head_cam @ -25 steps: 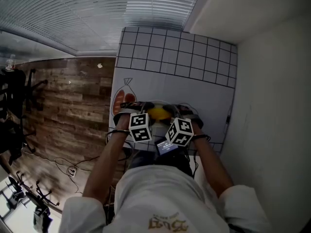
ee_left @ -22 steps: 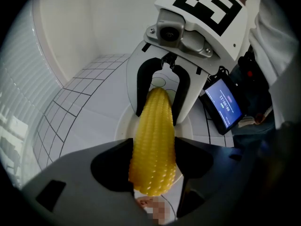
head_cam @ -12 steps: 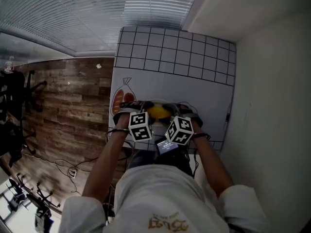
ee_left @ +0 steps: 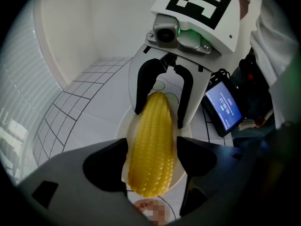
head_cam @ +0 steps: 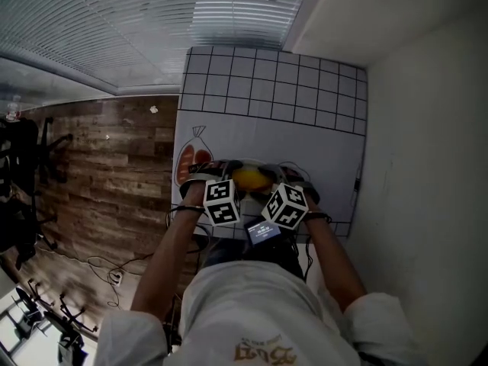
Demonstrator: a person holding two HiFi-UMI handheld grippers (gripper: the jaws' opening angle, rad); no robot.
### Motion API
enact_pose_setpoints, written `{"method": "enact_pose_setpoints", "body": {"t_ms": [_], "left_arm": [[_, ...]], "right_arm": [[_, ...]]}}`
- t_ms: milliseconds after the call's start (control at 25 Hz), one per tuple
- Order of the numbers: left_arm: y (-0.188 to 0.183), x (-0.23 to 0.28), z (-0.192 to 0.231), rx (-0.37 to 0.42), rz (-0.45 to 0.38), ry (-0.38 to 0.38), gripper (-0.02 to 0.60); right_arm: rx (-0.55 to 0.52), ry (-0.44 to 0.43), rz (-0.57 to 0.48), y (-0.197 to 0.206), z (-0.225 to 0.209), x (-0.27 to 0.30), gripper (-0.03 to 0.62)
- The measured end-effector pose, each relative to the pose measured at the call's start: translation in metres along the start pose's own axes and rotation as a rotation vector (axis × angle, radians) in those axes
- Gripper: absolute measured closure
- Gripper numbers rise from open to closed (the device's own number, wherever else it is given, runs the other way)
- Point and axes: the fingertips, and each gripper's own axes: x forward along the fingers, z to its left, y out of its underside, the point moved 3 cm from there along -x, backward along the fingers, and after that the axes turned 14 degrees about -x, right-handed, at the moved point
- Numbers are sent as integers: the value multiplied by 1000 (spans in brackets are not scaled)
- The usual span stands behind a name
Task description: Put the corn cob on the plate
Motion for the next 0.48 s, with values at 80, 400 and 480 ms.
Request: {"method": "enact_pose_setpoints", "body": {"t_ms": [80,400,480], "left_arm": [[1,-1,2,15,15,-8,249],[10,-21,9,-29,-26,-50,249],[9,-31,9,-67,-57,-49,249]], "right_arm": [[6,5,3,0,-2,-1,293],[73,86,-41,-6,-11,-25,292],[97,106,-50,-7,-13,-32,292]]}}
